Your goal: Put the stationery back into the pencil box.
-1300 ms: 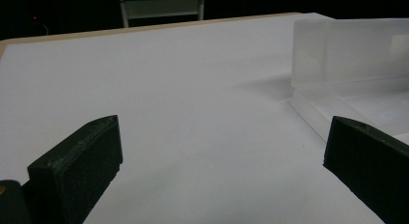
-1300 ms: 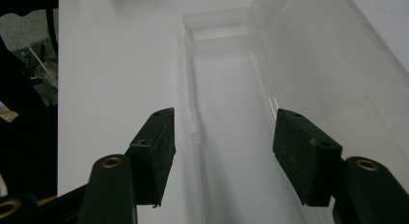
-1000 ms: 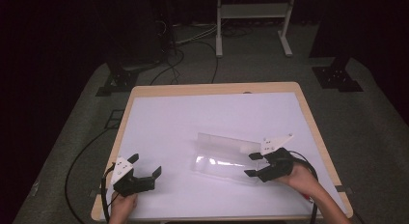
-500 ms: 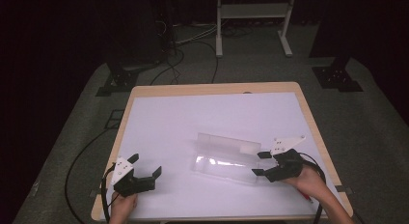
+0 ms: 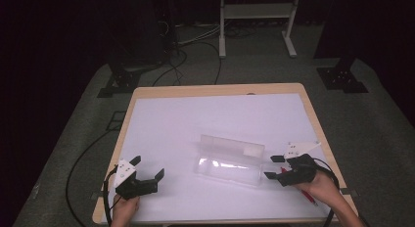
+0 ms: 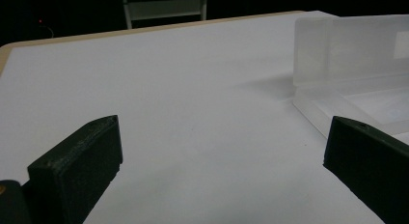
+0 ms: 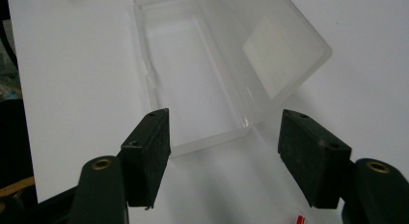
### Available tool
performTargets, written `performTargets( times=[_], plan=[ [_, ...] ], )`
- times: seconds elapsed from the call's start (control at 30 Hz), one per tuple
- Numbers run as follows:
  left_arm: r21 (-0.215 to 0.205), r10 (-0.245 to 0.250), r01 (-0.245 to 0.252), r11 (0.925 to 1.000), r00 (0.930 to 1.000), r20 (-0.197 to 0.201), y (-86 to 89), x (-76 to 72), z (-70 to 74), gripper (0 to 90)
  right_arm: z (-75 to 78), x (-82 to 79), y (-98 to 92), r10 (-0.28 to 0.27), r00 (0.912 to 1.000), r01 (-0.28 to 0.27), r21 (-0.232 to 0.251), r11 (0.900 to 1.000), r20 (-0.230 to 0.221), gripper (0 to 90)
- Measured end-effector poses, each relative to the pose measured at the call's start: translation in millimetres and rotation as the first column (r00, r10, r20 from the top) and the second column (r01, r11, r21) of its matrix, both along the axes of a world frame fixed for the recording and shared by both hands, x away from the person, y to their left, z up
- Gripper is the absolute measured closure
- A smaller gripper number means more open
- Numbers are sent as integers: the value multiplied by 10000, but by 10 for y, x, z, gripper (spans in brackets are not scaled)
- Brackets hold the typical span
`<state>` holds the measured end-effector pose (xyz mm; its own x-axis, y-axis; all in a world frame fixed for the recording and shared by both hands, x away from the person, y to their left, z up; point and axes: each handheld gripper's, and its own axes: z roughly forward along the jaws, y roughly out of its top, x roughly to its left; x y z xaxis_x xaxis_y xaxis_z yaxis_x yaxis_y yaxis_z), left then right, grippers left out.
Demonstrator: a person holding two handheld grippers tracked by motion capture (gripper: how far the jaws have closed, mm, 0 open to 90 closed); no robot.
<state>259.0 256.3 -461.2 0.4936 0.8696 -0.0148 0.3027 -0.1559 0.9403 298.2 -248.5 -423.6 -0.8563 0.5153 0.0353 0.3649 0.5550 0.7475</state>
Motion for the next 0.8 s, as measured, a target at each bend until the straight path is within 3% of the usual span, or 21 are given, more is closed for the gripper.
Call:
performTargets(
  times=[0.37, 0.8],
  plan=[
    [53, 26, -26, 10000, 10000, -6, -4, 0, 1, 0, -63, -69, -127, -306, 9995, 306, -130, 9994, 30, 351],
    [18, 47, -47, 10000, 10000, -12, 0, -1, 0, 0, -164, -169, -358, -1135, 9933, 1136, 2, 9935, -196, 354]
  ],
)
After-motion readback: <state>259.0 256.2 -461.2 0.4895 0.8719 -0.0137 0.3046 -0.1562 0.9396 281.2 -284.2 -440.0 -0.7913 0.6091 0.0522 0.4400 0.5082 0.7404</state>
